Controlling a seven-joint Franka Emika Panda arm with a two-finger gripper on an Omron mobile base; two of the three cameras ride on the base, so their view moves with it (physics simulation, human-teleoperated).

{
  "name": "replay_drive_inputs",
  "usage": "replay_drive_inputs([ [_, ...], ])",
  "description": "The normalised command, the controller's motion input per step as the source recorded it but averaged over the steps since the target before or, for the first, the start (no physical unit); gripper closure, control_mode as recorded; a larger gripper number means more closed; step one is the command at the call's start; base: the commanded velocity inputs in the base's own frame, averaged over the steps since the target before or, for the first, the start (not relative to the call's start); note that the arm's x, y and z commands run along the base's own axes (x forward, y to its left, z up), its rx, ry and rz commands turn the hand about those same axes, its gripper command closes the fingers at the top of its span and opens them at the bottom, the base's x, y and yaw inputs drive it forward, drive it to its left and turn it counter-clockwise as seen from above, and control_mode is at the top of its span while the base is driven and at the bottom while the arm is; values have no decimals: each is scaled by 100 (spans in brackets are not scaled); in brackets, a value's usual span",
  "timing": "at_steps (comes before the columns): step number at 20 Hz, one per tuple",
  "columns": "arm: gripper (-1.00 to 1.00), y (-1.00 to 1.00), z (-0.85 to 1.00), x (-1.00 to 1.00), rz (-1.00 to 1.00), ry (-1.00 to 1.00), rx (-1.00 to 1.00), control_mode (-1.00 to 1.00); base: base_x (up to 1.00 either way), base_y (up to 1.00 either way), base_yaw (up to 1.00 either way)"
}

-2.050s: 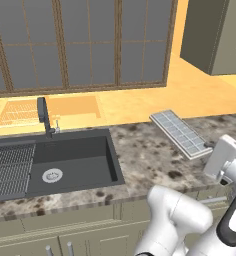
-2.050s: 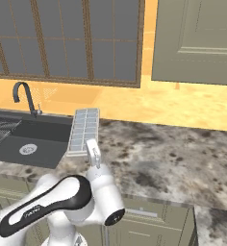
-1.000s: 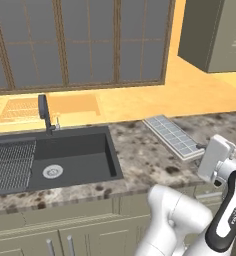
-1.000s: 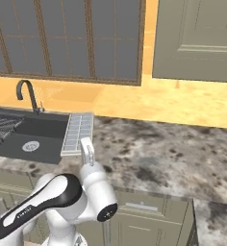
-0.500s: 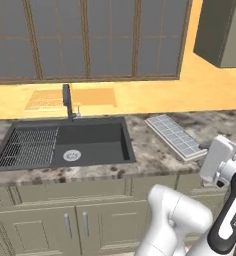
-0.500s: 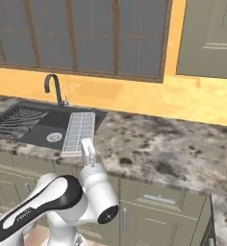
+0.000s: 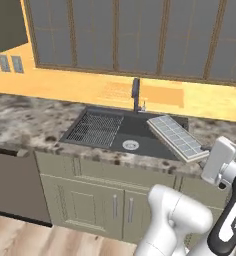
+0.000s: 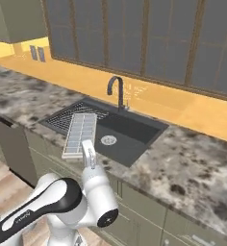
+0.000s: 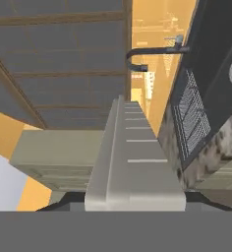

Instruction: The ice cube tray has been filled with water. Take the tray and place it in the freezer to make ice. Close the freezer door after placing the tray.

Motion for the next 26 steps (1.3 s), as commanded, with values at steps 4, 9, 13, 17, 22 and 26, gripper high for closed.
replay_drive_inputs([
  [4,100,0,0,0,0,0,0,100,0,50,62],
  [9,100,0,0,0,0,0,0,100,0,59,60],
  [13,100,0,0,0,0,0,0,100,3,61,62],
  [17,100,0,0,0,0,0,0,100,12,62,64],
  [22,100,0,0,0,0,0,0,100,15,62,64],
  [26,100,0,0,0,0,0,0,100,18,61,63],
])
